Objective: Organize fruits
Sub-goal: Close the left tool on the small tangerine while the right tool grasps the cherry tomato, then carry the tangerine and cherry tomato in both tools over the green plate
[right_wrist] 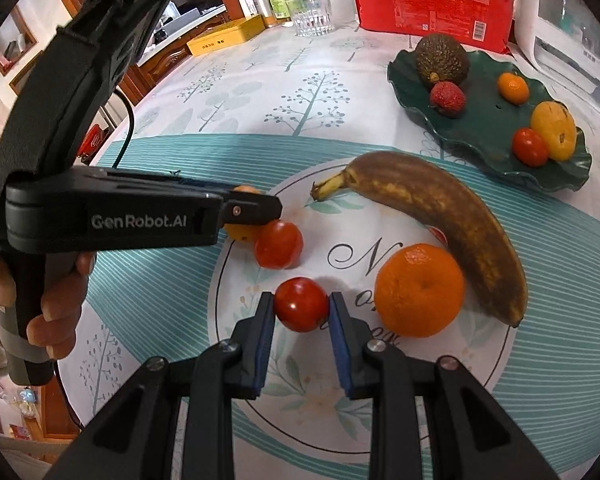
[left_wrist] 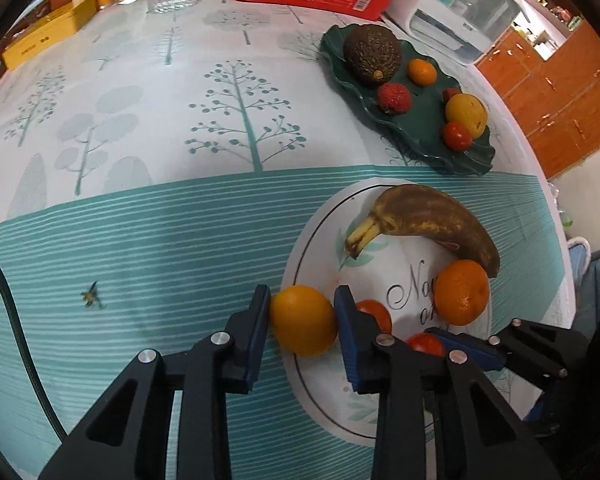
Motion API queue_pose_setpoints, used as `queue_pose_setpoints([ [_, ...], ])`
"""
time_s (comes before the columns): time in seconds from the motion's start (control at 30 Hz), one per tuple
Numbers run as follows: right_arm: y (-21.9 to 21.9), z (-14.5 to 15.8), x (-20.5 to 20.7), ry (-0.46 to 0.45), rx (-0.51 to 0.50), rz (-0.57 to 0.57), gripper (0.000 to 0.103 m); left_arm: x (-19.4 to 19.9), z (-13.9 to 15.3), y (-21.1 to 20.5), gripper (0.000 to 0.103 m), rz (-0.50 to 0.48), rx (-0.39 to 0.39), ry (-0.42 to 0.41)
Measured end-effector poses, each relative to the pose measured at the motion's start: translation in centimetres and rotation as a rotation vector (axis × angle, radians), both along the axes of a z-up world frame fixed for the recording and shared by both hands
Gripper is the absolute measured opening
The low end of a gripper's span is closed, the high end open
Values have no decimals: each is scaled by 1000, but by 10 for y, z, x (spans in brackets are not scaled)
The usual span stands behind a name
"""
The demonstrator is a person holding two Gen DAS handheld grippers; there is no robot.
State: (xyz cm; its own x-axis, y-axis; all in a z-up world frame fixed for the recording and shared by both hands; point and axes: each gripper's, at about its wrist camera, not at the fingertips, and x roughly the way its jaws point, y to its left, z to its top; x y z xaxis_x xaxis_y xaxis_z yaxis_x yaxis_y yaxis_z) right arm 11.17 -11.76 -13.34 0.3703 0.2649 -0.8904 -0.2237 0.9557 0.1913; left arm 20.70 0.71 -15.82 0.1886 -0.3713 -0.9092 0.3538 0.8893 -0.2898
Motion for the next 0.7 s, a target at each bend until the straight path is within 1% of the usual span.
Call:
queue_pose_setpoints([
  [0.13, -3, 9, -2, -14, 10, 6, 27, -9, 11, 7, 31, 38, 3, -14],
  [0.3, -14, 32, -6, -53, 22, 6, 27, -23, 41, 10, 31, 74, 1, -70],
  [0.47, -35, 69, -5, -108, 36, -13, 27, -30, 83, 1, 31, 86, -25, -143],
  [0.6, -57, 103, 7, -139, 27, -47, 27, -30, 123, -17, 31, 80, -49, -209],
  [0.7, -74, 130, 17, -170, 17, -82, 27, -27, 153, -35, 31, 62, -51, -270],
])
